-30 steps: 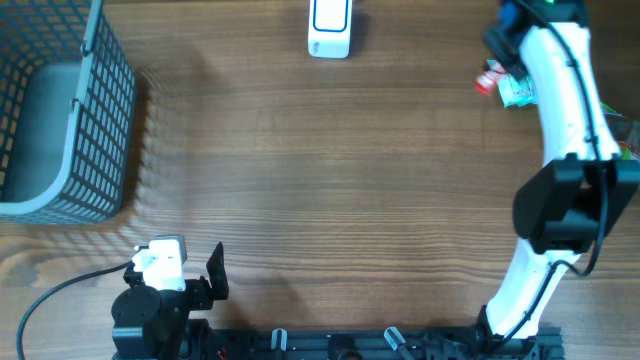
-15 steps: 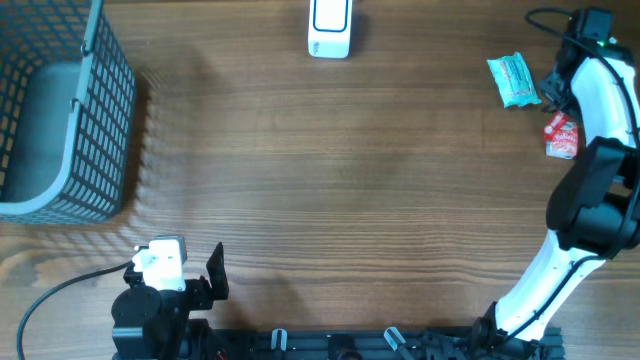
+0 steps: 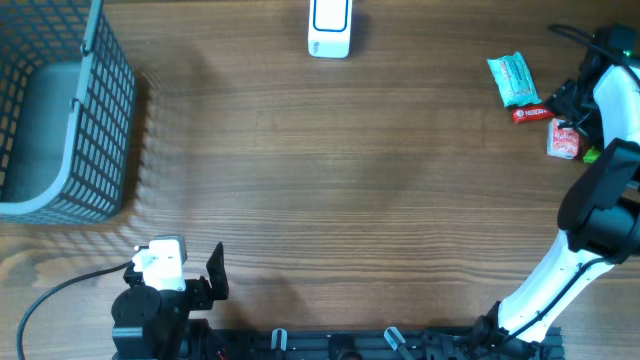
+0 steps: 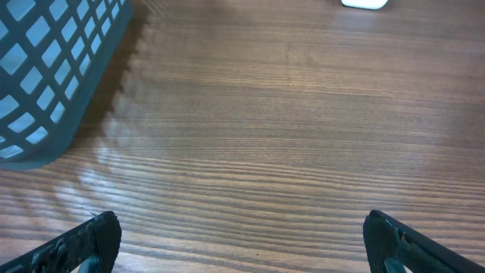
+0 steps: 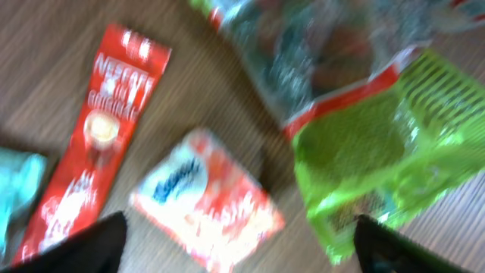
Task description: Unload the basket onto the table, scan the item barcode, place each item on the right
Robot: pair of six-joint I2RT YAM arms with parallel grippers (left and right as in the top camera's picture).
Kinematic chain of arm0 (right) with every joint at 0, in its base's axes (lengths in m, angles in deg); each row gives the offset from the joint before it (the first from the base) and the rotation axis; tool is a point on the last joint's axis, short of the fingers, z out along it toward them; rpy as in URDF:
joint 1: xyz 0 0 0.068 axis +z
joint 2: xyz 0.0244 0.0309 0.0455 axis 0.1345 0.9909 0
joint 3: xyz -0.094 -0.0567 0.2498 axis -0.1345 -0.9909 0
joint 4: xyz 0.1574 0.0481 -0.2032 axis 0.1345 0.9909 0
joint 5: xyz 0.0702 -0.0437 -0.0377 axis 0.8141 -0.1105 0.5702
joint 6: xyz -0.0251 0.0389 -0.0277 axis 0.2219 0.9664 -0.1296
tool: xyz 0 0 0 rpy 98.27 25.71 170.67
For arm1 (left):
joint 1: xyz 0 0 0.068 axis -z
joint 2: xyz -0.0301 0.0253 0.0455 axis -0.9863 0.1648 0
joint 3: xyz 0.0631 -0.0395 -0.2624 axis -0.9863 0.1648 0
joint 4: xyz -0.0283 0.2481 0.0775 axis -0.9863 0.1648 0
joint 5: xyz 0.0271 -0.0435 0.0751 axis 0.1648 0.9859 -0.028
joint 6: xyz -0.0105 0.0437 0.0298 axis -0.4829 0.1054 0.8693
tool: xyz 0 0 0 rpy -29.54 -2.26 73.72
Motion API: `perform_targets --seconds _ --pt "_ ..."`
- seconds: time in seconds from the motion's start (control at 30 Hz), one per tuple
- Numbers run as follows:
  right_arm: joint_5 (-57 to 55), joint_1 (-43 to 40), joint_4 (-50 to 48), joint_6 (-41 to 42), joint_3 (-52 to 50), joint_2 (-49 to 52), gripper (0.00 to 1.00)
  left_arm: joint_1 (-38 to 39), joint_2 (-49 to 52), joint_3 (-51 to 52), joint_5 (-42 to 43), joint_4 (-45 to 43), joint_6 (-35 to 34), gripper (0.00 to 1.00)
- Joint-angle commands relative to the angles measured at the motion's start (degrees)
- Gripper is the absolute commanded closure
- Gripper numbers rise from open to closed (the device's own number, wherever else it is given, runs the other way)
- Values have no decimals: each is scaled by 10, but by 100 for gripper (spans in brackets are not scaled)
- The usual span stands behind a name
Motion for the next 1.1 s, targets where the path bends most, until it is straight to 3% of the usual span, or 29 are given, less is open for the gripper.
perform_targets --seconds 0.0,0.3,0.63,1.07 --pt "59 16 14 23 37 -49 0 3 -2 4 -6 -2 -5 0" --pt "263 123 -25 -21 37 -266 0 3 -2 4 -6 -2 -5 0" --pt "175 306 -47 52 37 -305 0 3 -2 4 -6 -2 -5 0" --pt "167 360 -24 52 37 -473 0 3 -2 4 -6 -2 -5 0"
